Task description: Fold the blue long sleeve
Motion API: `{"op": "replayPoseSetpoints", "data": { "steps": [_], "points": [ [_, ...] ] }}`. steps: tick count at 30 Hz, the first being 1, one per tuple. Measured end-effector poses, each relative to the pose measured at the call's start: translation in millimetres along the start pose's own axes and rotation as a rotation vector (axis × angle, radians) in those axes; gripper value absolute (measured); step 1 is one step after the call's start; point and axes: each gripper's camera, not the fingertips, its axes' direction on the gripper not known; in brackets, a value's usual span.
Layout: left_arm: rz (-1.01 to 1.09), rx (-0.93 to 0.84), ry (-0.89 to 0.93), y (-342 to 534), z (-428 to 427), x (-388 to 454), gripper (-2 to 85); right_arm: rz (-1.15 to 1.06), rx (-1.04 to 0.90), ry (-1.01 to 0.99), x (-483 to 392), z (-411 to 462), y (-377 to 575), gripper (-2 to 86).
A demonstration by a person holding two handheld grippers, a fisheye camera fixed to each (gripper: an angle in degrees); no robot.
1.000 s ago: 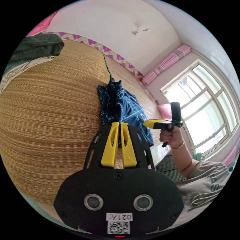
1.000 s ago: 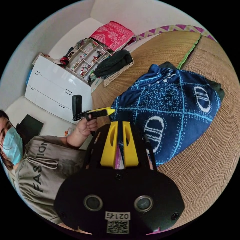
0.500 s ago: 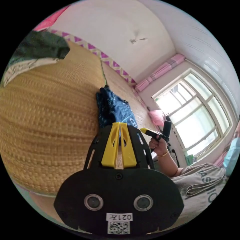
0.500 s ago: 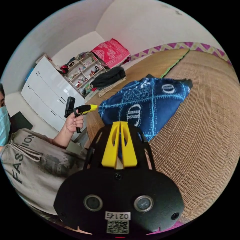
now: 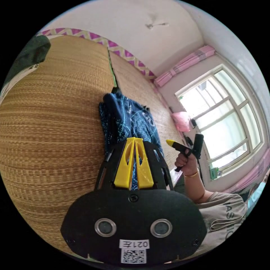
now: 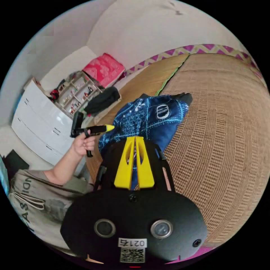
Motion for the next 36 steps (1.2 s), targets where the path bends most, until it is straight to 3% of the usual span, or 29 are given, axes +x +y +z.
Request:
{"op": "replayPoseSetpoints", "data": {
  "steps": [3,5,7,11,14,23,27,31,34,36],
  "points": [
    [-0.025,0.056,0.050,12,-29,-18,6.4,0.238,0.115,-0.137,63,-43,25,9.9],
    [-0.040,-0.073,0.074,10,-14,-33,14.3,0.325,0.063,-0.184,96,-41,33,11.3],
    [-0.044,-0.159,0.106,9,4,-39,16.5,0.376,0.017,-0.238,119,-31,39,11.9],
    [-0.013,-0.258,0.035,0,27,-28,13.1,0.452,-0.051,-0.400,147,2,39,9.8],
    [-0.008,-0.337,-0.059,-8,42,-24,8.1,0.453,-0.107,-0.395,152,17,26,8.1],
    [0.001,-0.358,0.056,-28,50,10,3.9,0.364,-0.123,-0.393,167,-29,-2,5.4],
    [0.015,-0.354,0.079,-68,103,52,3.9,0.340,-0.112,-0.304,201,-92,-28,5.3],
    [0.006,-0.344,0.200,-127,217,105,3.4,0.395,-0.078,-0.168,259,-173,-43,5.4],
    [-0.002,-0.166,0.386,-162,276,145,1.2,0.382,0.005,0.033,297,-268,-69,5.7],
    [-0.028,-0.092,0.507,-169,292,164,0.6,0.340,-0.012,0.277,307,-329,-94,7.1]
  ]
}}
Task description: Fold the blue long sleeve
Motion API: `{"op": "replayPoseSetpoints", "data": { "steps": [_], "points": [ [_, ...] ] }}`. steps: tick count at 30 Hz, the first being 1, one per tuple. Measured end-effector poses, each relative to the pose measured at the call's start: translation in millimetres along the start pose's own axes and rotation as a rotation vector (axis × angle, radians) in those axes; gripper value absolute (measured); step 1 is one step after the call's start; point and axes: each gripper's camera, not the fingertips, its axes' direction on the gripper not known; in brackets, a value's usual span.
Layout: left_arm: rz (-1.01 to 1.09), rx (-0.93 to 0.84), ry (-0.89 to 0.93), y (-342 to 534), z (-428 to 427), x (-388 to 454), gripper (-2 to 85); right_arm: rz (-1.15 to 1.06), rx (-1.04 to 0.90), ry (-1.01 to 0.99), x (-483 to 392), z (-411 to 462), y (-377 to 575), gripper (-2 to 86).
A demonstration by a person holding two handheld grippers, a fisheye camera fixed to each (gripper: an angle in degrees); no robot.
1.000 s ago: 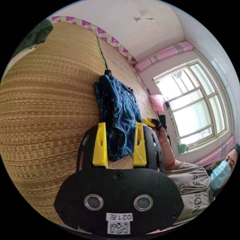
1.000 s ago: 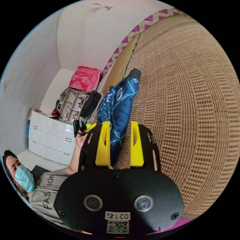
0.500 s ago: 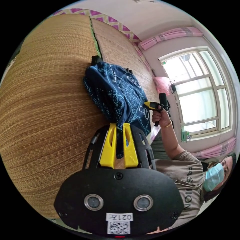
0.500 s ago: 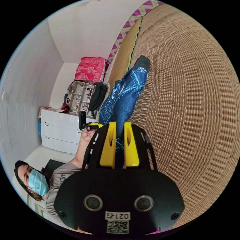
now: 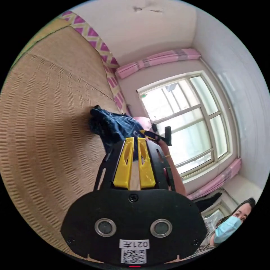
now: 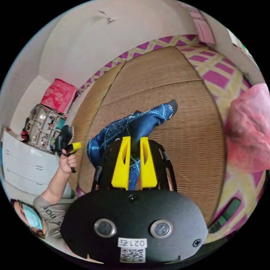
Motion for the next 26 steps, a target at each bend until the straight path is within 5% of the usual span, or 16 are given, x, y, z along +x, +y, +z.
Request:
{"op": "replayPoseSetpoints", "data": {
  "steps": [3,5,11,16,26],
  "points": [
    [0.023,-0.115,0.134,17,28,16,0.0,0.129,-0.022,0.402,26,-36,-4,10.3],
    [0.115,-0.242,0.060,53,19,26,-0.4,0.220,-0.019,0.549,43,-48,11,10.8],
    [0.161,-0.388,-0.058,165,-74,0,-0.9,0.306,0.033,0.593,69,-55,115,8.8],
    [0.158,-0.351,-0.051,247,-163,-4,-0.9,0.046,0.038,0.402,-3,-8,222,5.7],
    [0.255,-0.217,-0.108,389,-311,21,-0.9,-0.159,0.365,-0.548,-121,79,420,-0.5]
  ]
}}
